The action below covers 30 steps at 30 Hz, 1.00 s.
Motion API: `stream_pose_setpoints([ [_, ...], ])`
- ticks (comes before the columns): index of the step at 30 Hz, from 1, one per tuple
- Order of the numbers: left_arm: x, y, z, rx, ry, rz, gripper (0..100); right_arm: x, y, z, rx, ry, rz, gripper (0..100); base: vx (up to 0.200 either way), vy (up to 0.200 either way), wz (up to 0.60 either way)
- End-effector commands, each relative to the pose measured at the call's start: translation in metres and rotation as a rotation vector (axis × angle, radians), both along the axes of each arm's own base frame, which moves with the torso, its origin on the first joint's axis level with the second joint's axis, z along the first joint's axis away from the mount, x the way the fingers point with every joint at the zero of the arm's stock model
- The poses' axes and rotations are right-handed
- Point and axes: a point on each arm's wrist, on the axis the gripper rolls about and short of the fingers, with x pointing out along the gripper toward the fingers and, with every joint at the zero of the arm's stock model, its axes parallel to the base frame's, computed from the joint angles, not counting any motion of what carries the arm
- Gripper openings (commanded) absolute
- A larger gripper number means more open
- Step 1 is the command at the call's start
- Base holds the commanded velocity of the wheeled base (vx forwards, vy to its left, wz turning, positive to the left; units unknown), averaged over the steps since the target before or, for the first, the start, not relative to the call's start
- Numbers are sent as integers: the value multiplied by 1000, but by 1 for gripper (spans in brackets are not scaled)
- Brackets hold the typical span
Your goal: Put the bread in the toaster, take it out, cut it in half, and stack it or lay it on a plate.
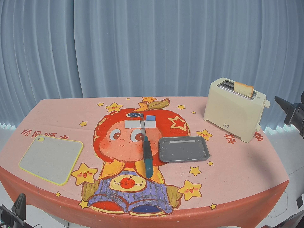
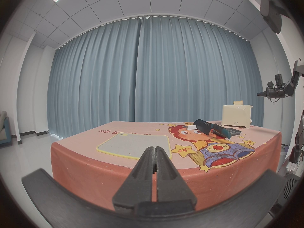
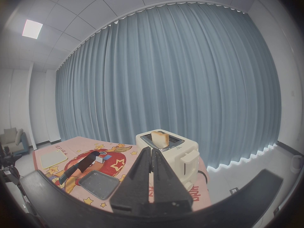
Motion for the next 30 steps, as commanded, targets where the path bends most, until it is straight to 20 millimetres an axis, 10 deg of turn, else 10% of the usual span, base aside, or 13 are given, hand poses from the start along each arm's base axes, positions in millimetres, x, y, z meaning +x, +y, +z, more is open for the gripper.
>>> stream_pose_setpoints([
  [1,1,0,-5,0,12,1,0,2,-3,1,-11,-6,-13,0,0,0,0],
  [30,1,0,-5,0,12,1,0,39,-30,-19,-31,-79,-93,0,0,0,0],
])
